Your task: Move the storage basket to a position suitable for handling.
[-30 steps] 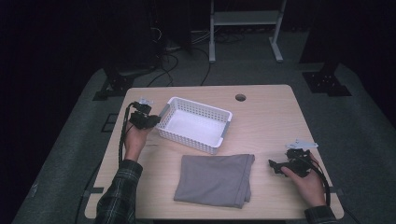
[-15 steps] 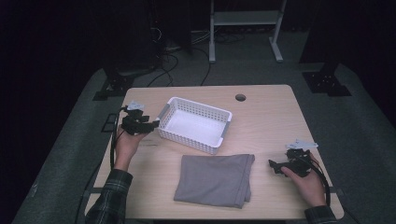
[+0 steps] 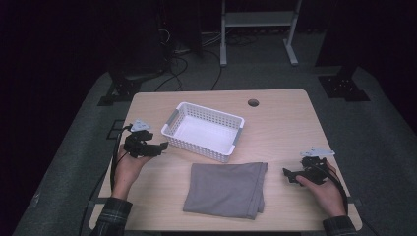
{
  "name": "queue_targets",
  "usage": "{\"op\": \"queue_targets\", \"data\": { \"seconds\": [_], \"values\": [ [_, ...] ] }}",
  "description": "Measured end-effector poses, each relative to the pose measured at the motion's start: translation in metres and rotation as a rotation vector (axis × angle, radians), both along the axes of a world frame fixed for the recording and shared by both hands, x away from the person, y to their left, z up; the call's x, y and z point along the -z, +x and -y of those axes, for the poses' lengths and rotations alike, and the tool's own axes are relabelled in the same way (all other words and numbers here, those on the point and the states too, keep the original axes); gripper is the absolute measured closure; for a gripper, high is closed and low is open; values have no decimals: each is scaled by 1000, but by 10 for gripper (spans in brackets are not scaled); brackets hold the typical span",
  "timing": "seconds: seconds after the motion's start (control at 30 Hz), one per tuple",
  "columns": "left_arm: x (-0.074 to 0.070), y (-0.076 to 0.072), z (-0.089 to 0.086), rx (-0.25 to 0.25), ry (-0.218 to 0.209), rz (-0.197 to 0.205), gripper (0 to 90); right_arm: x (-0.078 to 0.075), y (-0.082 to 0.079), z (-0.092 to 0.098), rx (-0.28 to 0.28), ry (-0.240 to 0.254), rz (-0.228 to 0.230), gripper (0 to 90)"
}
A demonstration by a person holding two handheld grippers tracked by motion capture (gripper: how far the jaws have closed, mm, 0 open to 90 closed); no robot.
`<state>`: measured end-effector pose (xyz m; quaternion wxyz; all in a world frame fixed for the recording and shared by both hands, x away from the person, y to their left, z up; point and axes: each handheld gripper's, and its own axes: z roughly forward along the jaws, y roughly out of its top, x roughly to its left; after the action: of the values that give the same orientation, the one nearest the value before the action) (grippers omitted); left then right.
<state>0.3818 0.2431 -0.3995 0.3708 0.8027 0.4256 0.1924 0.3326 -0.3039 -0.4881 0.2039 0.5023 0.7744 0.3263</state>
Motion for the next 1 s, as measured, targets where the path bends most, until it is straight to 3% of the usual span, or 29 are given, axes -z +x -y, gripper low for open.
{"op": "queue_targets", "data": {
  "seconds": [0.37, 0.73, 0.8, 0.87, 1.0],
  "values": [
    [25, -34, 12, 24, 63, -9, 82, 0, 0, 0, -2, 0, 0, 0],
    [58, -57, 13, 52, 82, -36, 9, 0, -1, 0, -2, 0, 4, 0],
    [65, -60, 13, 61, 91, -46, 2, 0, -1, 0, -4, 1, 6, 34],
    [69, -61, 13, 68, 99, -53, 0, -1, -4, 0, -16, 12, 29, 138],
    [77, -63, 13, 79, 113, -49, 0, -2, -5, 1, -23, 17, 36, 148]
  ]
}}
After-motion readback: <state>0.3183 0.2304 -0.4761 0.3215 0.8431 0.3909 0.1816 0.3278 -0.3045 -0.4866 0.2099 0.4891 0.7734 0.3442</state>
